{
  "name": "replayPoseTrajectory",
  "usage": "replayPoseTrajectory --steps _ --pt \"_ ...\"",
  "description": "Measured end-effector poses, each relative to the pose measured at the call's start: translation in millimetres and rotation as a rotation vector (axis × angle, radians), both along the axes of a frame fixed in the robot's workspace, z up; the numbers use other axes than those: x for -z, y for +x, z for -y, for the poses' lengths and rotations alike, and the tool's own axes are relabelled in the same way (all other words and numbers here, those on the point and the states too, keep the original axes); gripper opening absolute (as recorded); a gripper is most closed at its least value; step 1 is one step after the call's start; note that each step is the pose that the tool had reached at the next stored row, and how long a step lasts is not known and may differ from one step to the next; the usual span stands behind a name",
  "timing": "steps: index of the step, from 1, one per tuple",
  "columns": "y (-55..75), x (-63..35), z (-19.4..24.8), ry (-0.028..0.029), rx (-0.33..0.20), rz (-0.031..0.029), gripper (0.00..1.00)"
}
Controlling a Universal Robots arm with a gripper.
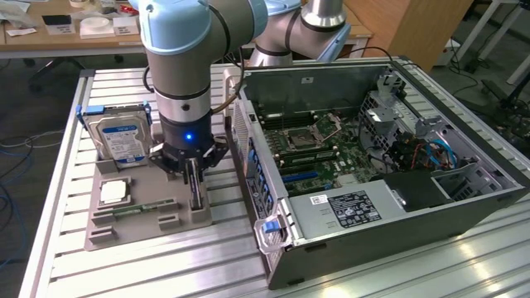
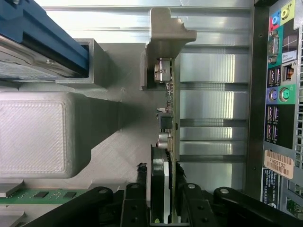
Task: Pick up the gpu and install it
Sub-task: 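Pick up the gpu and move the gpu toward the slot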
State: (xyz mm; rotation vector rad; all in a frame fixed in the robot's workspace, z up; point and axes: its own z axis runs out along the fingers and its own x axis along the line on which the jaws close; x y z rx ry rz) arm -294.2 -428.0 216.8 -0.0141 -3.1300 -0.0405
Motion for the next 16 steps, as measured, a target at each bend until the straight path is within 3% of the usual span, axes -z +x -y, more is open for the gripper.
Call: replayPoseTrajectory --steps 1,2,16 --pt "0.0 0.0 0.0 0.0 0.0 0.0 0.38" --pt "0.0 0.0 0.0 0.0 0.0 0.0 0.31" --pt "0.0 0.8 0.0 0.0 0.0 -0.0002 0.28"
